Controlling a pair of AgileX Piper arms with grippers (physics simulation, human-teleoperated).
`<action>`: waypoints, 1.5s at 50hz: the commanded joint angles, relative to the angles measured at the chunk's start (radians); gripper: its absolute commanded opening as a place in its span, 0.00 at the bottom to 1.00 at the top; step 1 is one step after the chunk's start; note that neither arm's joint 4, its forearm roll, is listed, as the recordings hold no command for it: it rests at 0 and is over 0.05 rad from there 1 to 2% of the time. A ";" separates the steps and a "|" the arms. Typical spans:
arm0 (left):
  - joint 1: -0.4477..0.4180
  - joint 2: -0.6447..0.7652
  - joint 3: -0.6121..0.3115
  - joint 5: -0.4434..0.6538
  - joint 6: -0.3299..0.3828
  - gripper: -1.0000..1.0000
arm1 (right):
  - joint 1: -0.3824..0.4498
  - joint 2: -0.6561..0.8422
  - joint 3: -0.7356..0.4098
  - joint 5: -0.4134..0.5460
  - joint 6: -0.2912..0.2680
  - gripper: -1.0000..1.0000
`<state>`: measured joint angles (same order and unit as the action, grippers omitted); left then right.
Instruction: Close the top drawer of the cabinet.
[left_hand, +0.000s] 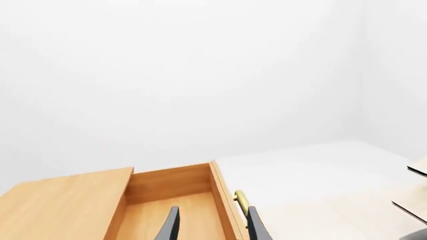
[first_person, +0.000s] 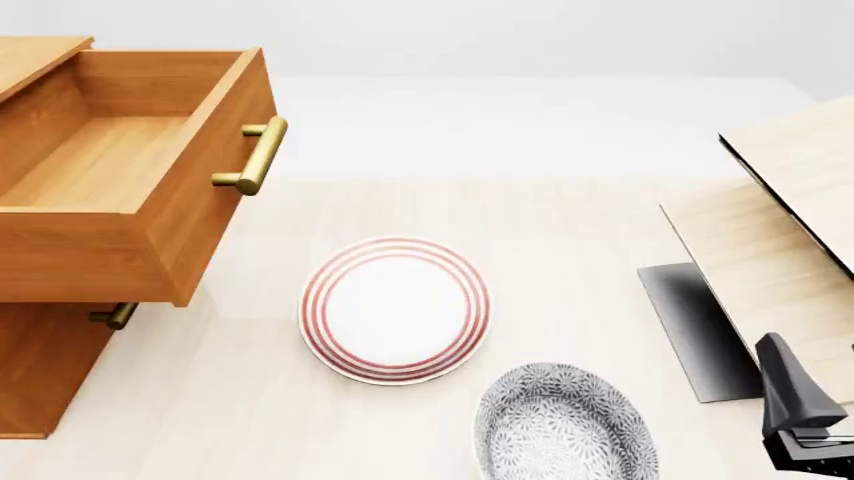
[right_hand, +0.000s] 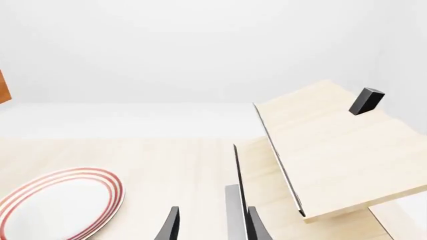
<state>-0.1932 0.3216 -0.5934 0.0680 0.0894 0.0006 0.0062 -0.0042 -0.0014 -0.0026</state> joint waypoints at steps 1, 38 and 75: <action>-0.034 0.094 -0.085 0.004 0.013 1.00 | 0.000 0.000 0.000 0.000 0.000 1.00; -0.197 0.449 -0.253 -0.067 0.151 1.00 | 0.000 0.000 0.000 0.000 0.000 1.00; -0.310 0.788 -0.424 -0.058 0.208 1.00 | 0.000 0.000 0.000 0.000 0.000 1.00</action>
<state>-0.4738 1.0275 -0.9916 0.0185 0.2772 0.0006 0.0062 -0.0042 -0.0014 -0.0026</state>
